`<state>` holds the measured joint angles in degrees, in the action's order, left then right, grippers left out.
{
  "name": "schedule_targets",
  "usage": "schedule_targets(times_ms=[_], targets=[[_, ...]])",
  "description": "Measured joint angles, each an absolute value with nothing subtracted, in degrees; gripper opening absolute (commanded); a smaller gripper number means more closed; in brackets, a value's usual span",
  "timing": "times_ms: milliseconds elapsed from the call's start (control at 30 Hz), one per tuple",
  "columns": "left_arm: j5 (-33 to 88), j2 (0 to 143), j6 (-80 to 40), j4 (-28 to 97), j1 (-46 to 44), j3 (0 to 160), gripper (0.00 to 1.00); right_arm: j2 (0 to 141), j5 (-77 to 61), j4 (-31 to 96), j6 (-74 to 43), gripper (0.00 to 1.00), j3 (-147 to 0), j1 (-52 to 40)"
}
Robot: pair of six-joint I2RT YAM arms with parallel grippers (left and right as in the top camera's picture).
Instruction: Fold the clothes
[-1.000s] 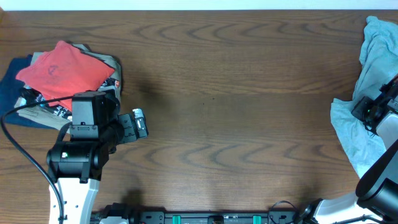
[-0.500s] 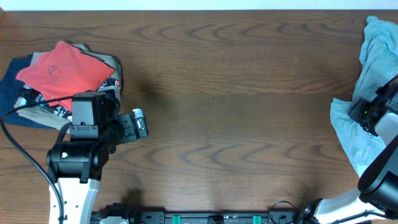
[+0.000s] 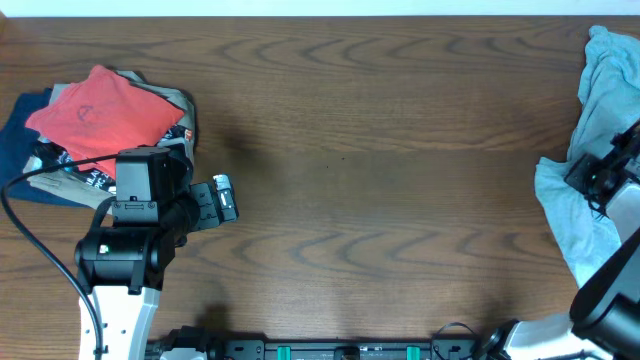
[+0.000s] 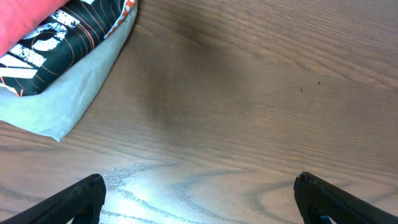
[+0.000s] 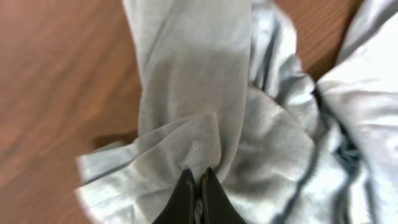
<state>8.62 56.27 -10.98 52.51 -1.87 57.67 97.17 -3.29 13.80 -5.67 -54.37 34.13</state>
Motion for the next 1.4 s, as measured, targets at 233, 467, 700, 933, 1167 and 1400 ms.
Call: schedule_targets(times_ms=[233,467,700,933,1167,1400], targets=[[8.62,56.27,-10.98,52.51,-1.87,57.67,0.98,92.71,-4.34,20.97,-5.67,0.06,-54.63,31.68],[8.62,56.27,-10.98,52.51,-1.87,57.67,0.98,92.71,-5.02,25.19,-5.61,0.08,-54.63,28.14],[8.62,56.27,-10.98,52.51,-1.87,57.67,0.98,92.71,-4.21,24.60,-5.98,0.32,-54.63,27.92],[8.64,56.27,-10.98,52.51,-1.87,57.67,0.98,92.88,0.89,20.97,-5.63,0.35,-54.63,27.88],[8.62,56.27,-10.98,52.51,-1.87,57.67,0.98,97.08,2.20,18.04,-5.63,0.29,-54.63,27.88],[8.62,56.27,-10.98,52.51,-1.87,57.67,0.98,98.30,2.33,16.36,-5.43,0.02,-54.63,27.86]])
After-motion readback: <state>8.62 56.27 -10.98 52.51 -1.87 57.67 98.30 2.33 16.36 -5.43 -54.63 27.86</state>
